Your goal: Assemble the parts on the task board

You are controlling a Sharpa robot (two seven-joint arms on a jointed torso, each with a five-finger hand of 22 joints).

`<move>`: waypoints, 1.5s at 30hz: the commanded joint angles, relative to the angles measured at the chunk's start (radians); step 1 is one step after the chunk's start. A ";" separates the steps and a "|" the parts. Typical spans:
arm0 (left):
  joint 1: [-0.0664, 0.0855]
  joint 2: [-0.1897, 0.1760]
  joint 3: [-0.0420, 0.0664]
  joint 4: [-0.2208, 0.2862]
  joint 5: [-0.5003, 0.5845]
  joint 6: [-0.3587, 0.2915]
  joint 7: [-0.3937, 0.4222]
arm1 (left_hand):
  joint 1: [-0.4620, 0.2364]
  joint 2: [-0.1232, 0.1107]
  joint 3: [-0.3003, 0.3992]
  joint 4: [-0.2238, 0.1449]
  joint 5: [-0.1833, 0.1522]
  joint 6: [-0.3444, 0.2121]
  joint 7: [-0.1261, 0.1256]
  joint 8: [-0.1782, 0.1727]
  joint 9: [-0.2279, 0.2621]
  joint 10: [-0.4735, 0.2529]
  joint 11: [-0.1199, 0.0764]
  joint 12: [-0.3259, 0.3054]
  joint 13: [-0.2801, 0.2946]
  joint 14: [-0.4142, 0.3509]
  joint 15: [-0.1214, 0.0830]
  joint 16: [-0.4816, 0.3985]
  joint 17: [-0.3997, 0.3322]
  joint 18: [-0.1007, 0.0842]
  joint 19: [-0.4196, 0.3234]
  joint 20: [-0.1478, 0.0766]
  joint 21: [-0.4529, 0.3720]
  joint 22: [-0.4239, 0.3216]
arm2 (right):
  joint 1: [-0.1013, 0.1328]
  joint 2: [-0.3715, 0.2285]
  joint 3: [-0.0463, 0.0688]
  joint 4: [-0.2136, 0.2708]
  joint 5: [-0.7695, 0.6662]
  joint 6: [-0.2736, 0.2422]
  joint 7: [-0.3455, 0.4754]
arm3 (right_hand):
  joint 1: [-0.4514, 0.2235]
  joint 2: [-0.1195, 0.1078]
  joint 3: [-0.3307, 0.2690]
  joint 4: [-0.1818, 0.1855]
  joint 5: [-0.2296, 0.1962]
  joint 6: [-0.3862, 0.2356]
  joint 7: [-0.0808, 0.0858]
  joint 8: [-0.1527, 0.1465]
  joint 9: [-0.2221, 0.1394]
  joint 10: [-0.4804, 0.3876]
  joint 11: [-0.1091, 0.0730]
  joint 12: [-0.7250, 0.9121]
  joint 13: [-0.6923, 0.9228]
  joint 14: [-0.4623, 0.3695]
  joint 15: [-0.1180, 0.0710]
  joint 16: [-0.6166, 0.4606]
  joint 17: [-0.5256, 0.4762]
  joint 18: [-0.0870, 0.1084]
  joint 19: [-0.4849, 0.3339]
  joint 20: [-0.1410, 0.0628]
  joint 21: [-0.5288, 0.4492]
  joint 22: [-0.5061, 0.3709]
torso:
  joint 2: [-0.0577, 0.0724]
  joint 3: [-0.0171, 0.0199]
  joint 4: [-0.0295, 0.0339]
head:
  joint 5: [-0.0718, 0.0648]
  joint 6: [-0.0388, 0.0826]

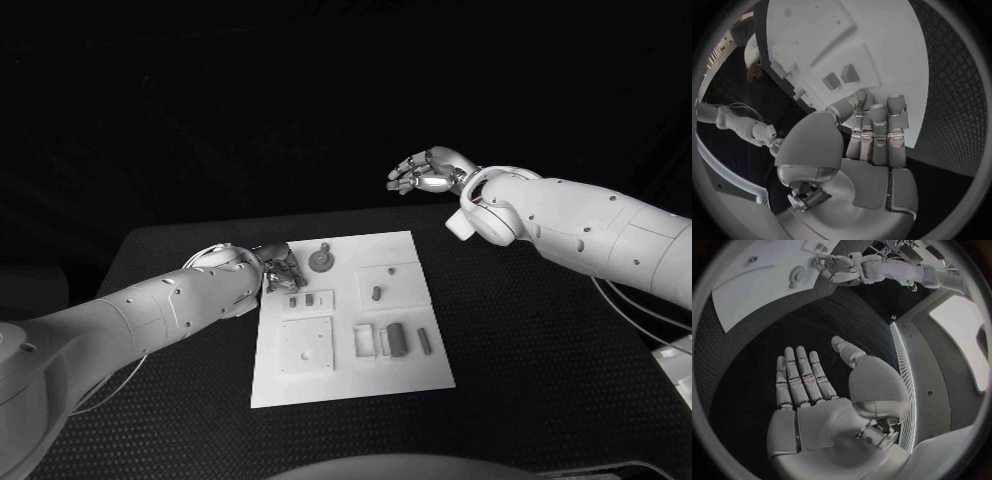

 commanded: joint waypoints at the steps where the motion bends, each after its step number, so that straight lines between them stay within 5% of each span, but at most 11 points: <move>1: -0.012 0.006 -0.005 0.000 -0.020 0.022 -0.007 | 0.000 0.009 0.004 0.001 0.005 -0.003 -0.001 -0.004 0.000 0.008 -0.002 -0.001 -0.004 -0.003 -0.006 0.001 -0.001 0.091 0.000 -0.005 0.003 0.022 | 0.000 0.002 0.000 0.001 -0.007 0.013 0.008 | 0.001 -0.004 -0.004 -0.003 0.001 -0.004 0.039 0.005 -0.001 0.008 0.001 -0.005 0.000 0.010 0.000 -0.006 0.001 -0.004 0.007 0.002 -0.003 0.001 | 0.000 0.0002 -0.0005 | 0.000 0.000; 15: -0.012 -0.002 -0.005 -0.002 0.022 0.000 -0.011 | -0.017 0.008 -0.004 0.004 0.001 -0.018 0.007 -0.014 -0.001 -0.002 0.003 -0.015 -0.004 -0.008 -0.002 -0.001 -0.003 0.089 -0.004 -0.003 0.003 0.021 | 0.000 0.000 0.000 0.002 -0.007 0.013 0.007 | 0.001 -0.004 -0.005 -0.003 0.001 -0.004 0.039 0.005 -0.002 0.008 0.001 -0.005 0.000 0.010 0.000 -0.006 0.002 -0.004 0.008 0.002 -0.004 0.002 | 0.000 0.0005 0.0006 | -0.001 0.001; 21: -0.011 -0.019 -0.004 -0.012 0.052 -0.018 -0.010 | -0.024 -0.010 -0.014 0.005 0.001 -0.078 0.032 -0.047 -0.012 -0.021 0.012 -0.029 -0.004 -0.021 0.007 -0.004 -0.004 0.091 -0.013 0.004 -0.001 0.021 | 0.000 -0.004 0.000 0.004 -0.023 0.020 0.001 | 0.006 -0.004 -0.003 -0.007 0.001 -0.004 0.039 0.006 -0.003 0.009 0.000 -0.006 0.000 0.010 -0.001 -0.006 0.002 -0.003 0.008 0.001 -0.006 0.003 | 0.000 0.0007 0.0003 | 0.000 0.004; 28: -0.004 -0.055 0.003 -0.011 0.142 -0.033 -0.007 | -0.056 -0.041 -0.032 0.014 0.001 -0.139 0.052 -0.075 -0.020 -0.070 0.033 -0.044 -0.008 -0.062 0.028 -0.027 -0.018 0.089 -0.049 0.024 -0.023 0.017 | 0.000 -0.012 0.000 0.017 -0.143 0.028 -0.020 | 0.061 0.002 0.010 -0.062 0.001 0.013 0.035 0.021 -0.004 0.028 -0.005 0.002 0.003 0.037 -0.011 0.006 0.012 0.004 0.035 0.001 -0.009 0.015 | -0.001 0.0006 0.0009 | 0.000 0.009; 34: 0.033 -0.107 0.006 0.009 0.252 -0.041 0.005 | -0.101 -0.054 -0.066 0.013 0.003 -0.163 0.054 -0.073 -0.010 -0.122 0.060 -0.041 -0.006 -0.158 0.058 -0.134 -0.080 0.072 -0.152 0.059 -0.126 -0.027 | 0.000 -0.021 0.000 0.040 -0.294 0.039 -0.050 | 0.125 0.016 0.034 -0.116 0.001 0.064 0.020 0.054 0.011 0.101 -0.034 0.035 0.016 0.124 -0.050 0.051 0.050 0.035 0.126 -0.002 -0.002 0.017 | -0.001 0.0002 0.0017 | 0.001 0.016; 41: 0.068 -0.183 0.033 0.099 0.381 -0.062 0.034 | -0.109 -0.057 -0.068 0.018 0.002 -0.159 0.054 -0.062 0.000 -0.123 0.062 -0.018 0.001 -0.177 0.065 -0.211 -0.122 0.056 -0.174 0.068 -0.195 -0.071 | -0.001 -0.042 -0.002 0.094 -0.456 0.053 -0.079 | 0.157 0.017 0.070 -0.116 0.002 0.114 0.010 0.076 0.030 0.164 -0.059 0.052 0.030 0.221 -0.096 0.095 0.104 0.075 0.241 -0.003 0.011 0.013 | -0.001 -0.0004 0.0025 | 0.006 0.024; 45: 0.080 -0.235 0.049 0.181 0.488 -0.068 0.059 | -0.114 -0.058 -0.066 0.020 0.002 -0.156 0.054 -0.057 0.003 -0.123 0.063 -0.006 0.002 -0.183 0.072 -0.269 -0.149 0.046 -0.187 0.074 -0.241 -0.102 | -0.006 -0.061 -0.013 0.144 -0.538 0.058 -0.093 | 0.150 0.012 0.079 -0.116 0.001 0.123 0.005 0.076 0.039 0.188 -0.068 0.048 0.033 0.286 -0.129 0.120 0.144 0.101 0.318 -0.004 0.025 0.014 | -0.003 -0.0006 0.0018 | 0.007 0.030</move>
